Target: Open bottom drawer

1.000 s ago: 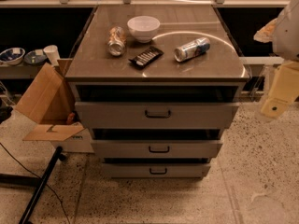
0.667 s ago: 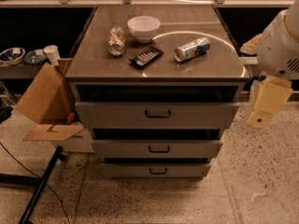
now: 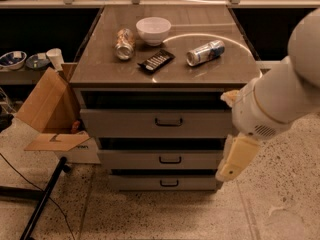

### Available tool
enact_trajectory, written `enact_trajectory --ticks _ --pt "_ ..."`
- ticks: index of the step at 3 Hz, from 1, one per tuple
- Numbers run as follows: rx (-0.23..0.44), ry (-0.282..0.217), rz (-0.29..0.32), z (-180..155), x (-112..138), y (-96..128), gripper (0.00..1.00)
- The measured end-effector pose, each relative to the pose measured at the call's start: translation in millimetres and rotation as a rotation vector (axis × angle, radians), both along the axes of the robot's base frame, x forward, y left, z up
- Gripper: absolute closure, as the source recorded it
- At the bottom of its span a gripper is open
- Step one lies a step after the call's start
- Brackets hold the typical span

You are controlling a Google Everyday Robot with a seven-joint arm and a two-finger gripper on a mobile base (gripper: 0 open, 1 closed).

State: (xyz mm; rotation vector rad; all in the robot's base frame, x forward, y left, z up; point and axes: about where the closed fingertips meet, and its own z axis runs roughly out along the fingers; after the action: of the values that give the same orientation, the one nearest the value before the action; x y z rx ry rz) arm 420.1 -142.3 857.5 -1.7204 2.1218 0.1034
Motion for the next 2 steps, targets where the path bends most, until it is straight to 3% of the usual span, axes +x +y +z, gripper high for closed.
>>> enact_trajectory --ticks 1,2 --pt "0.030 0.018 -0.003 -58 -11 33 0.00" --pt "0.005 0.024 -0.001 -135 -18 62 0.00"
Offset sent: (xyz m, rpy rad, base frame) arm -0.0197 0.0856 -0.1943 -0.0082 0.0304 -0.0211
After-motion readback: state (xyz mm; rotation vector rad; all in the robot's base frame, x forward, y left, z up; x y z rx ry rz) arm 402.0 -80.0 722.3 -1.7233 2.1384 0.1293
